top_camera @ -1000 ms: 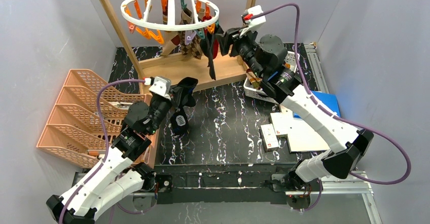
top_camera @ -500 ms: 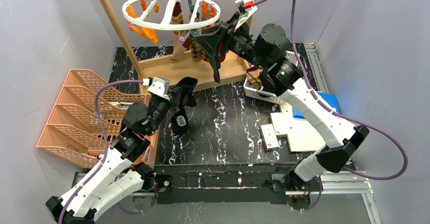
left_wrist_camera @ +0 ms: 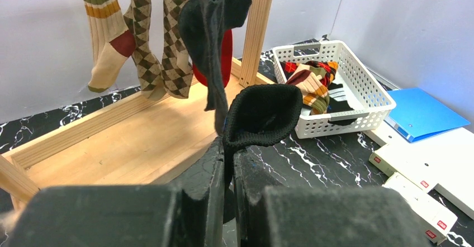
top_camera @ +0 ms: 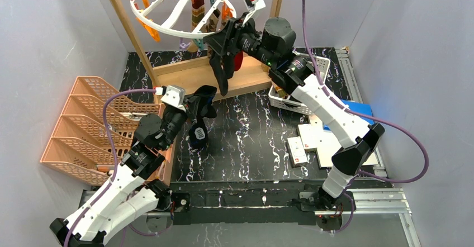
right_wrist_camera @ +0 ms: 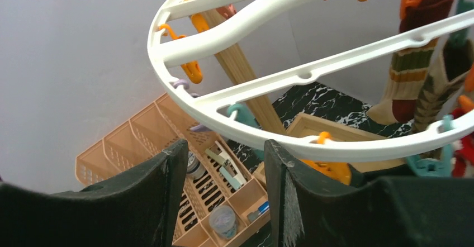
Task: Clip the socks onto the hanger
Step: Rotate the hanger at the clothesline.
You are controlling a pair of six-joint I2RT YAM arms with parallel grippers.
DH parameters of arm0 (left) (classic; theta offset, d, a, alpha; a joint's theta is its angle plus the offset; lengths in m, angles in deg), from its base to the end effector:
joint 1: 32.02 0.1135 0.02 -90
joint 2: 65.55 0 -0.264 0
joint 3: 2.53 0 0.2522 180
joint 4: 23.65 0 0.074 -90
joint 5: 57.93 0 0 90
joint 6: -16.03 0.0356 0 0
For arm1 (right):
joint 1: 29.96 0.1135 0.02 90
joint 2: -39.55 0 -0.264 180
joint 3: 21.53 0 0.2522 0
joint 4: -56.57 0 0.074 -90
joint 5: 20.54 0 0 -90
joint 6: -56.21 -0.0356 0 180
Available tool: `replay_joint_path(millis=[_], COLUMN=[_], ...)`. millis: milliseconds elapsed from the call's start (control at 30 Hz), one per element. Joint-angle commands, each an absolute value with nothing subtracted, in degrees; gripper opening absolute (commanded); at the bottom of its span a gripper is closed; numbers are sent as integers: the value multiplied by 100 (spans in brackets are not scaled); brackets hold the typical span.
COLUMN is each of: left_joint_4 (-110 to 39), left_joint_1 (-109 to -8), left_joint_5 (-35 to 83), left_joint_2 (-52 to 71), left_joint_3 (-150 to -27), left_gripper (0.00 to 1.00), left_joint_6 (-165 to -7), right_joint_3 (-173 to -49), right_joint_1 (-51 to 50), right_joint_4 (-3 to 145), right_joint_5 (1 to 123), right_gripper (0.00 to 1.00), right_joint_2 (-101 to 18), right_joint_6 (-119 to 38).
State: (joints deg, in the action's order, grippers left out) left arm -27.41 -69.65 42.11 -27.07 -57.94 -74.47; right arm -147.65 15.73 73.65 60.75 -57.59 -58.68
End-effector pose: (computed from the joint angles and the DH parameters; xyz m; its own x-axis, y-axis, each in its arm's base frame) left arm 0.1311 -0.0933 0.3761 0.1764 -0.1468 -0.9733 0.4683 0.8822 -0.0482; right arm 0.2618 0.2759 0.5202 -0.2106 0.3798 -0.9008 -0.7961 0.4681 0.3835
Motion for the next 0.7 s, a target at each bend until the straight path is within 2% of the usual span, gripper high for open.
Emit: replay_joint_path(millis=[0,267,500,667], left_joint_4=[-2680,-2677,-2763,-2783], left_joint_1=[-6986,-6990,-6990,-6986], left_joint_5=[4323,4338,4380,4384], left_joint_2=[-2836,-2833,-2830,-2847], left_joint_3=[-5870,-5874,-5892,-5837], left_gripper=[0,0,0,0], left_joint_6=[-7423,-7424,-7268,-7257], right_joint_3=[-14726,-14857,-14084,-13404], right_joint_1=[1434,1146,1120,1406], right_joint_4=[6834,6957,6924,7025], right_joint_5=[6660,6736,6761,7226], right_gripper=[60,61,63,65], right_joint_2=[-5522,-5603,-4864,-4354], right_joint_6=[-6018,-6111,-5599,-4987])
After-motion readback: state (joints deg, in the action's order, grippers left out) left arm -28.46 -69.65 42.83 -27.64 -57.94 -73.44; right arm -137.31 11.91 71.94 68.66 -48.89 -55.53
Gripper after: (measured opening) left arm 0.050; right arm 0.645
